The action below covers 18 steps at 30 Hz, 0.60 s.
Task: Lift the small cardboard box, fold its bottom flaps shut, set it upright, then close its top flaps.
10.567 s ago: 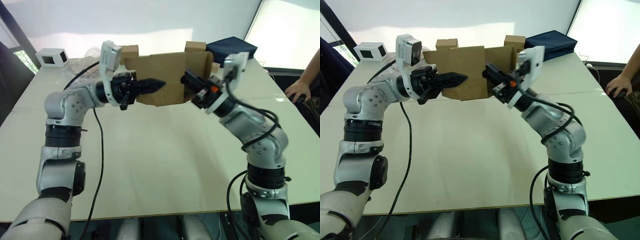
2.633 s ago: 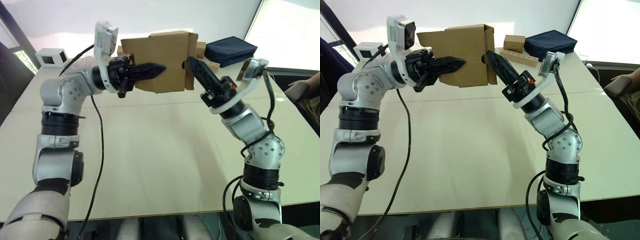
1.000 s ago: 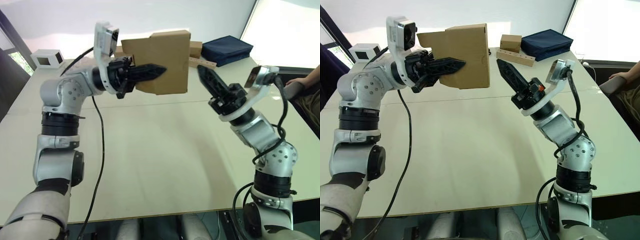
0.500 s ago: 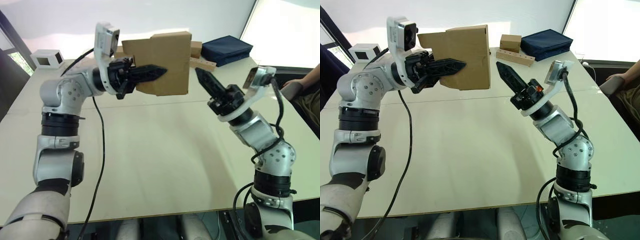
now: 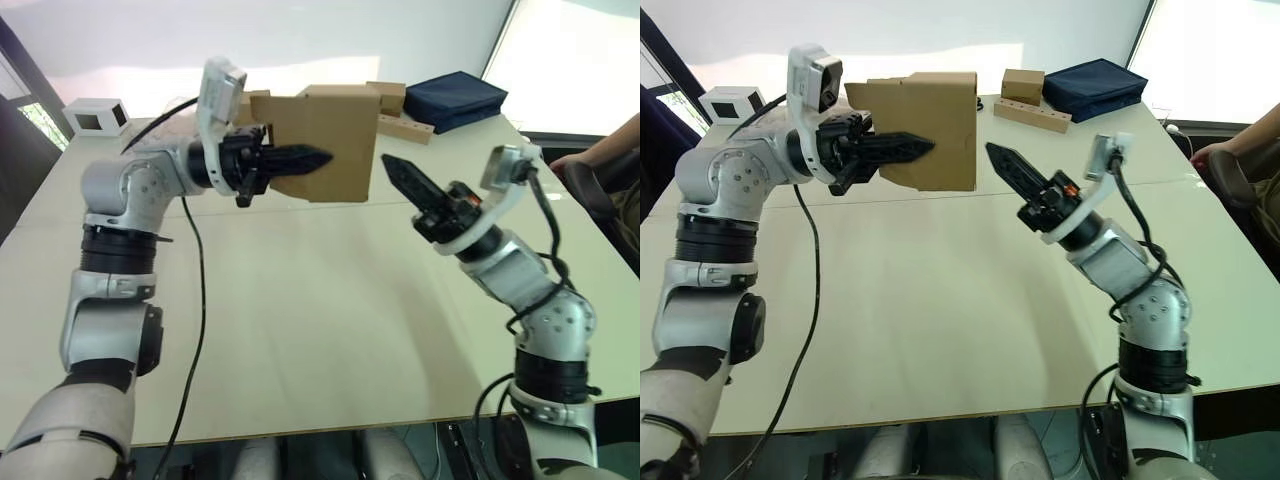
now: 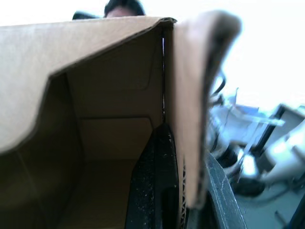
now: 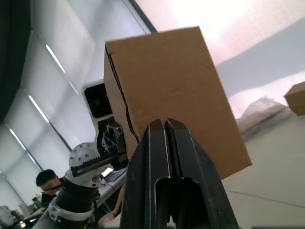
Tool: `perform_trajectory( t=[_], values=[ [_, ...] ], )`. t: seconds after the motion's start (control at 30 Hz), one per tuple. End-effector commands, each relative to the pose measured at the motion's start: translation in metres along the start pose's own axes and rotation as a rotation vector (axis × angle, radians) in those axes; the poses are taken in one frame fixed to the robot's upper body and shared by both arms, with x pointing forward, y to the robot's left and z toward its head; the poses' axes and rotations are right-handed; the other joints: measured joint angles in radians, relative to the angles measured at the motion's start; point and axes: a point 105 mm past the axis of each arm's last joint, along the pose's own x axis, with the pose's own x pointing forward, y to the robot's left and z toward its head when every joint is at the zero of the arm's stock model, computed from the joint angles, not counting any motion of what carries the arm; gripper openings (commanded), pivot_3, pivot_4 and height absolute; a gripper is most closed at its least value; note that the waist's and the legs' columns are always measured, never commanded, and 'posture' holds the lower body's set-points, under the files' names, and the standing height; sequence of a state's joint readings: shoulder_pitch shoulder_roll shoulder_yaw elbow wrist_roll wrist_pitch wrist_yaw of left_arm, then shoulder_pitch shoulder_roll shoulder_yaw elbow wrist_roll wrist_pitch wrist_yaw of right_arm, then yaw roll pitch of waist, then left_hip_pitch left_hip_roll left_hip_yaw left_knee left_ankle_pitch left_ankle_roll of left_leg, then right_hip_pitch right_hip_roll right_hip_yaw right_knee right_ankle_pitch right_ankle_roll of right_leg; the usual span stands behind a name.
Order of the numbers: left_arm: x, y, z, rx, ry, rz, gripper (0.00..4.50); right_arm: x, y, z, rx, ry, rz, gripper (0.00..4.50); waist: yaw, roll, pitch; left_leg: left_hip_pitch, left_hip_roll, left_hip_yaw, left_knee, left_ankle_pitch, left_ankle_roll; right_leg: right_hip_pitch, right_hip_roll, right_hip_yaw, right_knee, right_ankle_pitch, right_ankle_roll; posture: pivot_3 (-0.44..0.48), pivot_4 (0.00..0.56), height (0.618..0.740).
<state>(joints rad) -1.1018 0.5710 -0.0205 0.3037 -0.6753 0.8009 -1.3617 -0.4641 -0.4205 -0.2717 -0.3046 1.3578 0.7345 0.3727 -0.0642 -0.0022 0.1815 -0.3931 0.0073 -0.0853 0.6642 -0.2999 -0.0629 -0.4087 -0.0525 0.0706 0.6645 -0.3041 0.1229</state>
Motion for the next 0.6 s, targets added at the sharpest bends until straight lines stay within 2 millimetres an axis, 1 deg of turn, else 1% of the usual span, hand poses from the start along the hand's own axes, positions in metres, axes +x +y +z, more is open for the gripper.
perform_trajectory(
  t=[0.03,0.1,0.17,0.23,0.3,0.37,0.43,0.6],
  values=[
    [-0.001,-0.002,0.006,0.11,0.174,-0.005,0.0,-0.023,0.007,0.012,-0.061,0.044,-0.003,0.02,0.002,0.0,0.0,0.0,0.0,0.0,0.0,0.0,0.001,0.0,0.0,0.0,0.0,0.0,0.0,0.0,0.15,0.74],
    [-0.002,-0.002,0.003,0.121,0.239,-0.017,0.0,-0.03,0.007,0.01,-0.073,0.089,-0.019,0.02,0.002,0.0,0.0,0.0,0.0,0.0,0.0,-0.001,0.002,0.0,0.0,0.0,-0.001,0.0,0.0,0.0,0.15,0.74],
    [-0.003,0.005,-0.013,0.181,0.454,0.012,0.0,-0.043,0.005,0.003,-0.115,0.19,-0.05,0.02,0.002,0.0,0.0,0.0,0.0,0.0,0.0,-0.002,0.004,0.0,0.001,0.0,0.0,0.0,0.0,0.0,0.15,0.74],
    [-0.006,0.013,-0.03,0.228,0.652,0.045,0.0,-0.05,0.003,-0.003,-0.144,0.256,-0.071,0.02,0.003,0.0,0.0,0.0,0.0,0.0,0.0,-0.002,0.004,0.0,0.001,0.0,0.0,0.0,0.0,0.0,0.15,0.74],
    [-0.009,0.018,-0.046,0.209,0.811,0.075,0.0,-0.055,0.002,-0.011,-0.179,0.317,-0.088,0.02,0.007,0.0,0.0,0.0,0.0,0.0,-0.001,-0.002,0.004,0.001,0.001,0.001,-0.001,0.0,0.0,0.0,0.15,0.74],
    [-0.011,0.019,-0.059,0.218,0.957,0.074,0.0,-0.058,0.003,-0.019,-0.194,0.352,-0.093,0.02,0.008,0.0,0.0,0.001,0.0,0.0,0.0,-0.003,0.005,0.001,0.002,0.001,-0.001,0.0,0.0,0.0,0.15,0.74],
    [-0.01,0.021,-0.067,0.232,1.055,0.083,0.0,-0.059,0.004,-0.025,-0.204,0.369,-0.098,0.02,0.01,0.0,0.0,0.0,0.0,0.0,0.0,-0.003,0.005,0.0,0.002,0.001,-0.001,0.0,0.0,0.0,0.15,0.74],
    [-0.001,0.02,-0.08,0.243,1.194,0.105,0.0,-0.059,0.005,-0.037,-0.21,0.378,-0.1,0.02,0.021,0.0,0.001,0.0,0.001,0.0,0.0,-0.003,0.005,0.0,0.002,0.001,-0.001,0.0,0.0,0.0,0.15,0.74]
  ],
)
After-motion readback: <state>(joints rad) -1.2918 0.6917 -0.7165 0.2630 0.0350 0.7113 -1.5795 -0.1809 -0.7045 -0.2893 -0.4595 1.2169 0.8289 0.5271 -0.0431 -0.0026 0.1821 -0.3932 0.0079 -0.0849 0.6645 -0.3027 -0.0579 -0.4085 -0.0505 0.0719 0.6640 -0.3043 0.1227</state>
